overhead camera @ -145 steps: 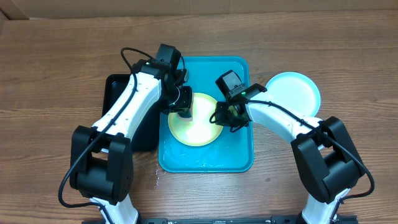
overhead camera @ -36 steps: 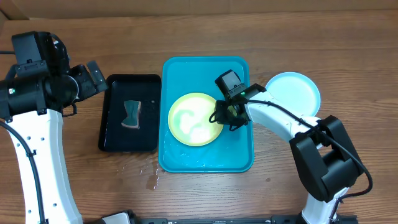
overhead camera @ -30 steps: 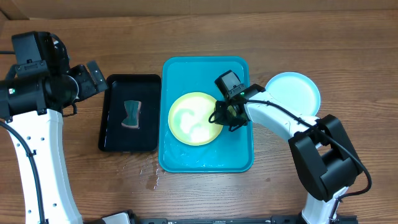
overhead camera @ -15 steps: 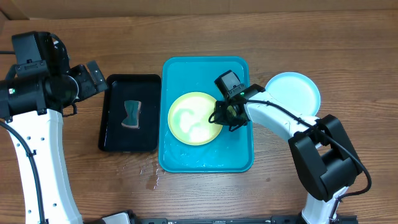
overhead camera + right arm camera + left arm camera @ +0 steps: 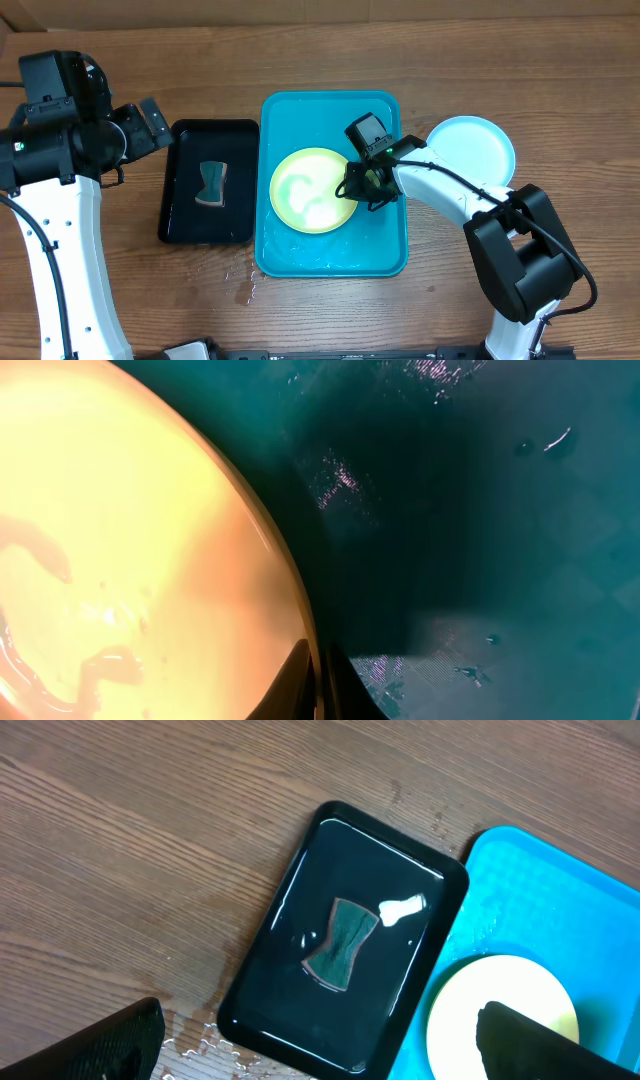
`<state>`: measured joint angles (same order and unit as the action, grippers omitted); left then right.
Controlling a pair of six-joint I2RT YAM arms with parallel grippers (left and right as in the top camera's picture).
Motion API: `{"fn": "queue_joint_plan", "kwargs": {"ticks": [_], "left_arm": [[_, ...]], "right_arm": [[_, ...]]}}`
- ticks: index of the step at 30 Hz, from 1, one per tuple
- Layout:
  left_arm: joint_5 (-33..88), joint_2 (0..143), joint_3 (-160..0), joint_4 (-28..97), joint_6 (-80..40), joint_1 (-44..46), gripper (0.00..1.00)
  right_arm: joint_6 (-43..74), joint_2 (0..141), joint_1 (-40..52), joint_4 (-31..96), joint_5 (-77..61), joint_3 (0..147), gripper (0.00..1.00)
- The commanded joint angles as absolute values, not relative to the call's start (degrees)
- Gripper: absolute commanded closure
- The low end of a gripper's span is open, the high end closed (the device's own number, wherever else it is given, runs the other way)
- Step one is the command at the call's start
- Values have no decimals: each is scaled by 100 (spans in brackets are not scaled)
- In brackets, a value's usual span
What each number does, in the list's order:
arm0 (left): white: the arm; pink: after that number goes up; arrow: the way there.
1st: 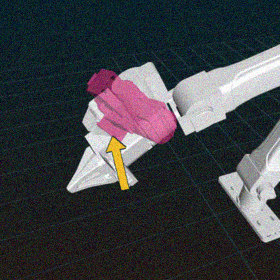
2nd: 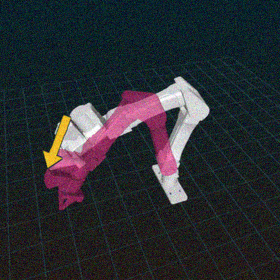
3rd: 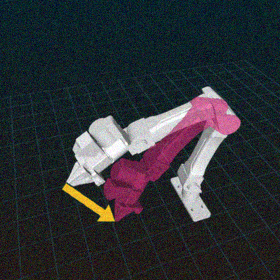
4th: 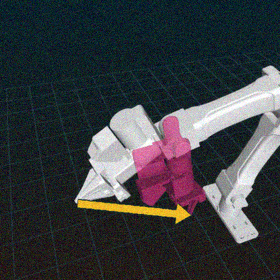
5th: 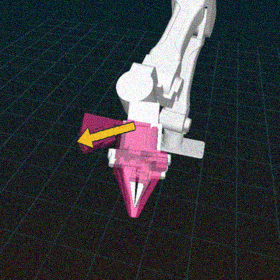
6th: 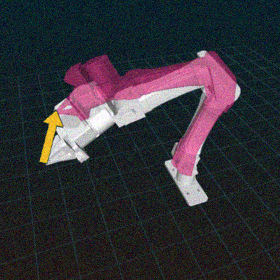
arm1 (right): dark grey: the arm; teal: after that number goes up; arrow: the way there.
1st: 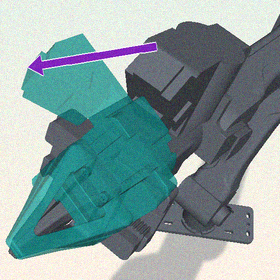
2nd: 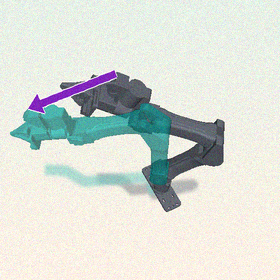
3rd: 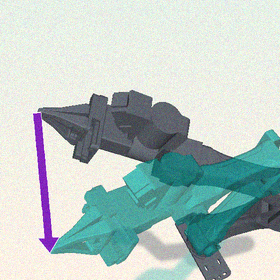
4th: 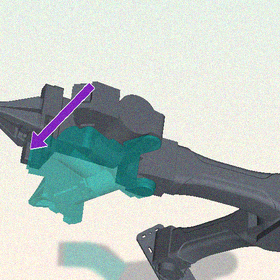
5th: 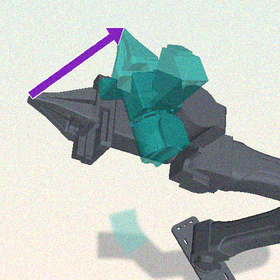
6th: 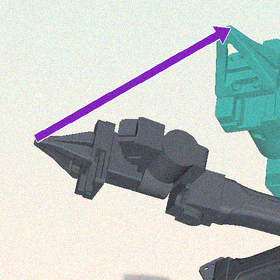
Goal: Clean dirty plates on tray and stack at the side
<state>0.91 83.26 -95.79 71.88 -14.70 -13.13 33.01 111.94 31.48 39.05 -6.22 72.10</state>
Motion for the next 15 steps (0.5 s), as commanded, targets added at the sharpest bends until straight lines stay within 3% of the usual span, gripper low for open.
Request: {"fn": "queue_joint_plan", "kwargs": {"ticks": [1,15], "left_arm": [[132,8326,-9649,7192,-1544,-1310,0],[132,8326,-9649,7192,-1544,-1310,0]], "right_arm": [[3315,11227,3148,3883,-611,7271,96],[3297,11227,3148,3881,-609,7271,95]]}}
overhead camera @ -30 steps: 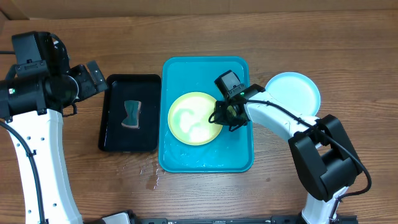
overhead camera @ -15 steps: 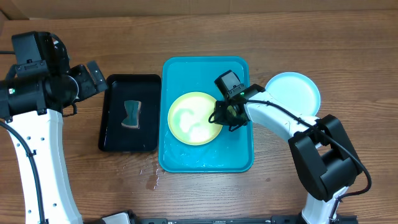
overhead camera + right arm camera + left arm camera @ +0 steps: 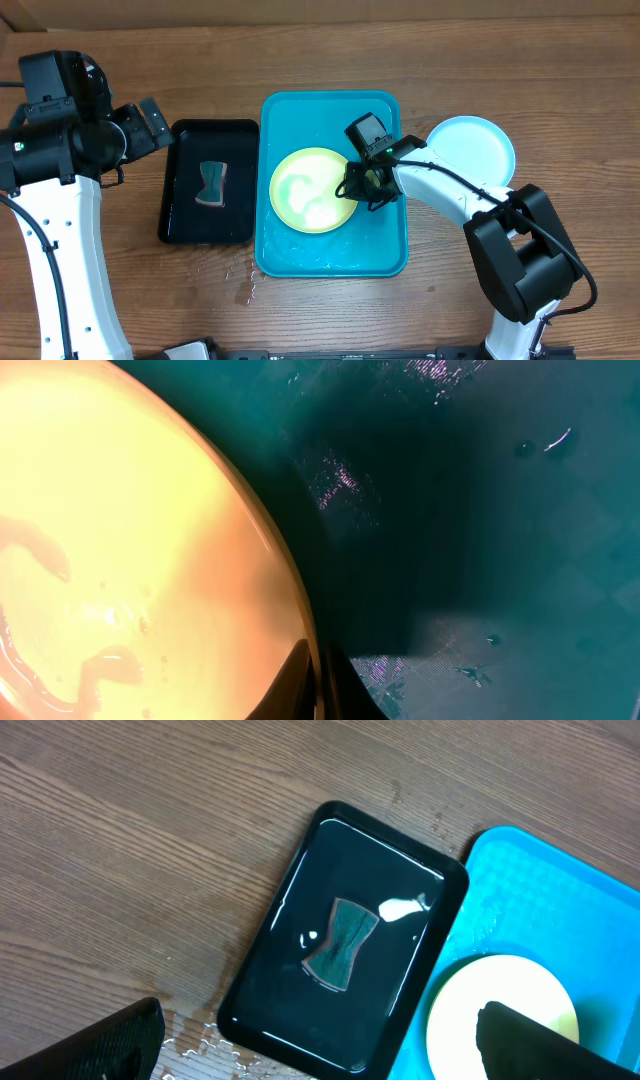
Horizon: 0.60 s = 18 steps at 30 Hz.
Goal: Clean dirty plates on tray and stack at the side
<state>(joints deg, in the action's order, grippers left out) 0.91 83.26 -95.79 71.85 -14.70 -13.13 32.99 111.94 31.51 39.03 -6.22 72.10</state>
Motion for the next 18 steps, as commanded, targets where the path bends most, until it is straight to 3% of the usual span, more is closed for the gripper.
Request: {"fn": "queue_joint_plan", "kwargs": {"ticks": [1,12,14,18], "left_arm": [[132,8326,-9649,7192,-1544,-1310,0],[132,8326,-9649,7192,-1544,-1310,0],[132,8326,-9649,7192,-1544,-1310,0],[132,8326,-9649,7192,-1544,-1310,0]], "right_arm": [[3297,11227,3148,3879,-609,7271,95],[3299,11227,3148,3699,-543,7271,72],[3299,11227,3148,3701,-543,7271,72],[3299,11227,3151,3710,-550,7271,89]]}}
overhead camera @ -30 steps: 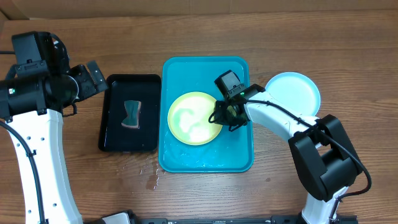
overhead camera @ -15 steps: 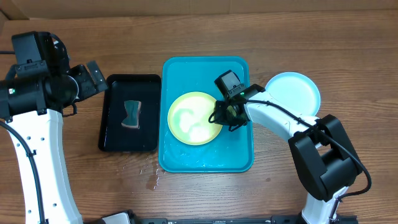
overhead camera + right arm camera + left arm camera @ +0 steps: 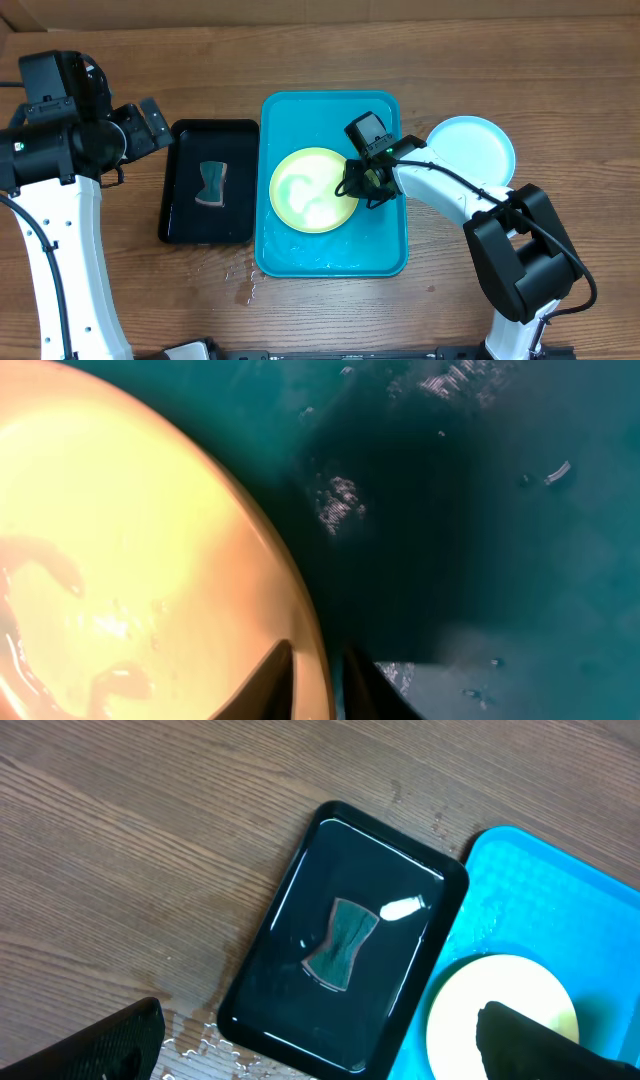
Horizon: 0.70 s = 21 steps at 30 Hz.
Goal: Clean dirty plates on tray and stack at the side
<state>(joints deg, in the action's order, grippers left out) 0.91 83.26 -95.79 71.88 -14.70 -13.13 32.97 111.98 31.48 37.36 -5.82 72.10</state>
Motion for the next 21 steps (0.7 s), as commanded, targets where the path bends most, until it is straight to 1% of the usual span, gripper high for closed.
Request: {"fn": "queue_joint_plan", "kwargs": {"ticks": [1,3,5,10,16,21], "left_arm": [[132,8326,-9649,7192,-1544,-1310,0],[132,8326,-9649,7192,-1544,-1310,0],[132,8326,-9649,7192,-1544,-1310,0],[132,8326,-9649,7192,-1544,-1310,0],[132,8326,-9649,7192,-1546,-1310,0],[132,8326,-9649,7192,-1544,-1310,0]], "right_arm": [[3299,11227,3151,3719,-554,7271,90],[3299,11227,3148,3752,-567,7271,92],[3299,11227,3148,3758,-567,7271,96],[3299,11183,3068,3789,-685,7358,96],[3297,10842,2727,3999,-1608,7765,96],[3297,10672,2639,4370,-1680,8093,96]]}}
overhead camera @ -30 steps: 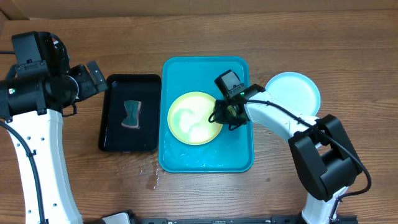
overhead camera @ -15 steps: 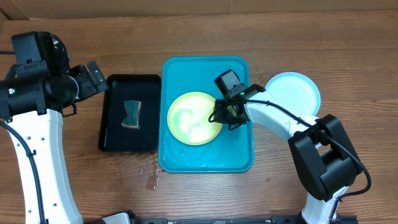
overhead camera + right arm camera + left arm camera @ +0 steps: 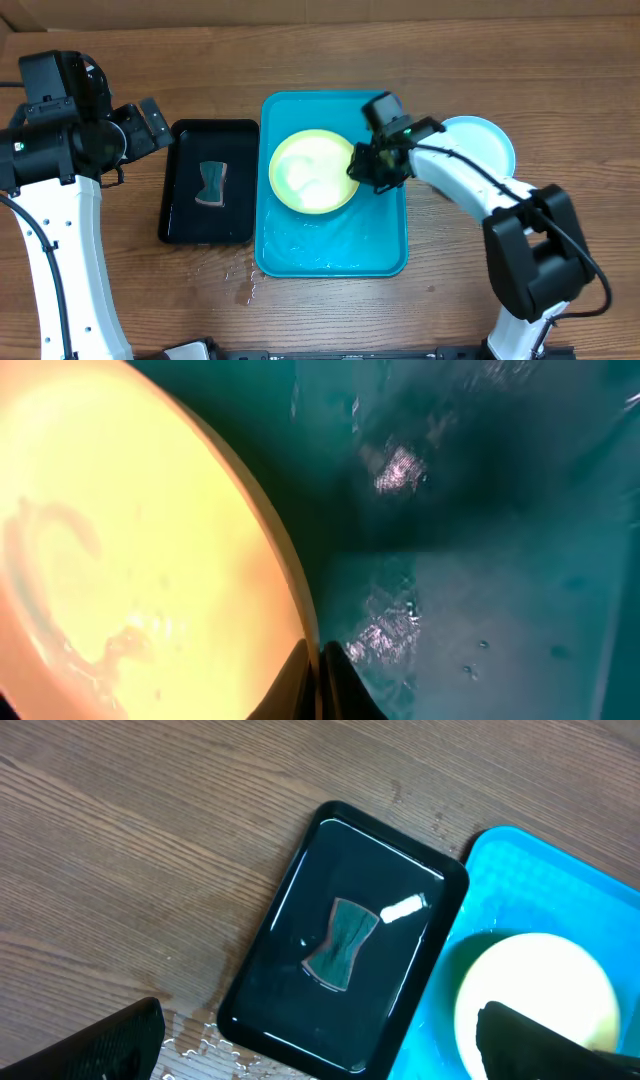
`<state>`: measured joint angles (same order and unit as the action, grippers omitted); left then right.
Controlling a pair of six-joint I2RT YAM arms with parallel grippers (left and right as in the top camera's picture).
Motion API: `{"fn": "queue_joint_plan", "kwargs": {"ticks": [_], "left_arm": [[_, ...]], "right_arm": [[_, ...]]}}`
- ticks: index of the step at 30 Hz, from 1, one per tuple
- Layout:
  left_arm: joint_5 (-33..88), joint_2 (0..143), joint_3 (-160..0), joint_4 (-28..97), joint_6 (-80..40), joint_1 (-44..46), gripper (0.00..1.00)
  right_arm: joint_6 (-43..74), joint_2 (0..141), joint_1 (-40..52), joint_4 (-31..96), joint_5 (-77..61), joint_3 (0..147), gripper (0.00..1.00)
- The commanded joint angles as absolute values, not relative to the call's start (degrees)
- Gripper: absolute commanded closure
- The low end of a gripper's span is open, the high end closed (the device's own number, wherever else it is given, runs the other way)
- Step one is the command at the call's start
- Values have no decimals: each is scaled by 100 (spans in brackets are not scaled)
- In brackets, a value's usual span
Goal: Clean dirty plates on tray and stack at the side
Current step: 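Lift the yellow plate off the teal tray with the right gripper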
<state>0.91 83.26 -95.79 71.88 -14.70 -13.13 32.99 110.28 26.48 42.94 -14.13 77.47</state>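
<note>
A yellow-green plate (image 3: 312,172) hangs tilted over the far half of the blue tray (image 3: 330,262), raised off its floor. My right gripper (image 3: 358,166) is shut on the plate's right rim. In the right wrist view both fingers pinch the rim (image 3: 318,670), and the plate (image 3: 130,530) shows faint smears. My left gripper (image 3: 320,1020) stands open, high above the black tray (image 3: 300,860), with nothing between its fingers. A light blue plate (image 3: 482,142) lies on the table right of the blue tray.
A dark green sponge (image 3: 212,184) lies in shallow water in the black tray (image 3: 170,215), left of the blue tray. The blue tray's floor (image 3: 500,610) is wet. Water drops (image 3: 245,285) sit on the wood in front of the trays.
The yellow-green plate lay flat in the blue tray with my right fingers slightly parted at its rim. Now they pinch the rim, and the plate is raised and shifted toward the tray's far side. The left arm is unmoved.
At the first two moments the plate lay in the middle of the blue tray, my right fingers close together at its right rim. Then the fingers stood a little wider. Now they grip the rim and hold the plate off the tray. The left gripper stayed open above the black tray.
</note>
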Motion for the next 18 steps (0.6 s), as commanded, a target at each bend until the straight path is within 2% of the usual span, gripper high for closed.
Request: {"fn": "queue_joint_plan", "kwargs": {"ticks": [1,6,13,18], "left_arm": [[132,8326,-9649,7192,-1544,-1310,0],[132,8326,-9649,7192,-1544,-1310,0],[132,8326,-9649,7192,-1544,-1310,0],[132,8326,-9649,7192,-1544,-1310,0]], "right_arm": [[3299,10672,2641,4449,-1680,8187,96],[3594,10672,2897,4362,-1481,8340,96],[4209,10672,3793,3833,-23,8340,96],[4226,10672,4574,3428,884,8340,96]]}}
